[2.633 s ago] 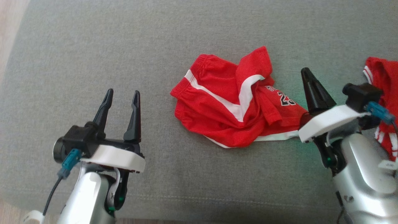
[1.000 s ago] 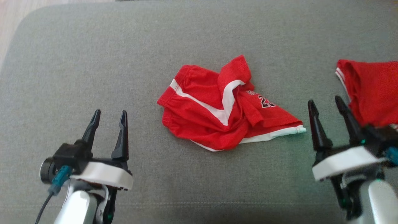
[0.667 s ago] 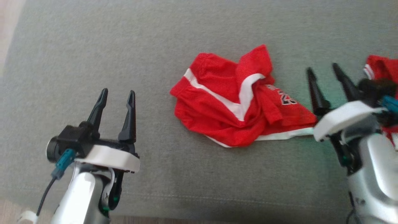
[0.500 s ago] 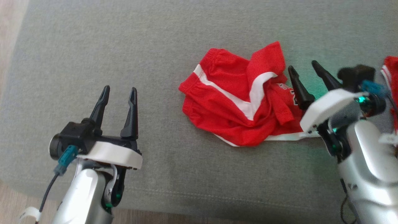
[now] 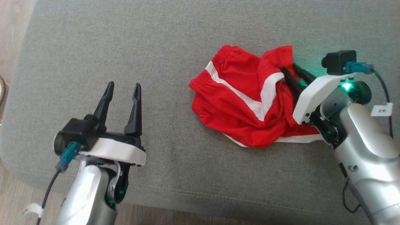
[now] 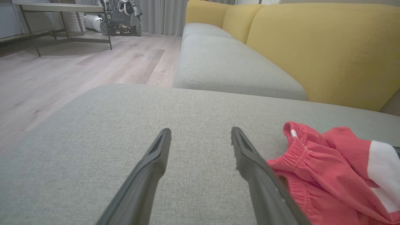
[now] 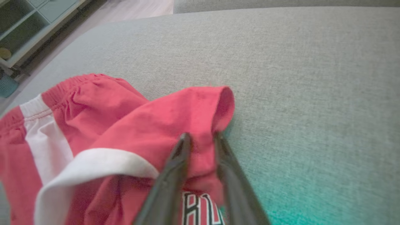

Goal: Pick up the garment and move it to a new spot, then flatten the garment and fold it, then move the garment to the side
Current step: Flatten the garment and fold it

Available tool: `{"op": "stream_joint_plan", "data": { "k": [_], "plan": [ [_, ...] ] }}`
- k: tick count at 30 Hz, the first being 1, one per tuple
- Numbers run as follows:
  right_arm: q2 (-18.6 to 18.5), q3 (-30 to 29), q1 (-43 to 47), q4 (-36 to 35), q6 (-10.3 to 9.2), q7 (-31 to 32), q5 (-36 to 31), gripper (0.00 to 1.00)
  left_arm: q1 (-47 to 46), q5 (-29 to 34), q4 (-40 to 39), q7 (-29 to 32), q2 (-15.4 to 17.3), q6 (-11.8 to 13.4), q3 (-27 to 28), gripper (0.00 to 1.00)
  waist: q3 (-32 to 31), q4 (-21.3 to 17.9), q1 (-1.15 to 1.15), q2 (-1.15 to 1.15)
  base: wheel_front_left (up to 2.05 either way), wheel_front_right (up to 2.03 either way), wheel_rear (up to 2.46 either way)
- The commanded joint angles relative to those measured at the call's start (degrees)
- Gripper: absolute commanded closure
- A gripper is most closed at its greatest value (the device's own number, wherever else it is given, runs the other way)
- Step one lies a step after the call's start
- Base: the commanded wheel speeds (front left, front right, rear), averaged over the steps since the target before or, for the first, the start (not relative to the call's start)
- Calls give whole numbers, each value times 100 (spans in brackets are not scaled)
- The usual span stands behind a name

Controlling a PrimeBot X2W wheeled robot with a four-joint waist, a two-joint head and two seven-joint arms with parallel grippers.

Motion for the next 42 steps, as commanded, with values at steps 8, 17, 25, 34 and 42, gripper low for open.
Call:
{"op": "stream_joint_plan", "data": {
  "k": [8,17,25,34,42],
  "plan": [
    [-211,239,122,-402,-4,-733,323,100,-80,156,-204,-69,31,-46,370,0,-134,-178,0,0,0,0,0],
    [-315,-805,1417,-1392,-4,-852,186,100,116,218,-251,-69,75,-35,478,0,-358,-441,0,0,0,0,0],
    [-9,-2266,2909,-3125,-4,84,-285,100,261,232,-301,-70,141,-11,528,0,-466,-663,0,0,0,0,0],
    [746,-2817,3277,-4515,-4,1231,-507,100,240,225,-295,-70,139,-23,455,0,-492,-624,0,0,0,0,0],
    [1101,-2375,2378,-4026,-4,1431,-381,100,130,212,-286,-70,108,-58,375,0,-384,-457,0,0,0,0,0]
  ]
}}
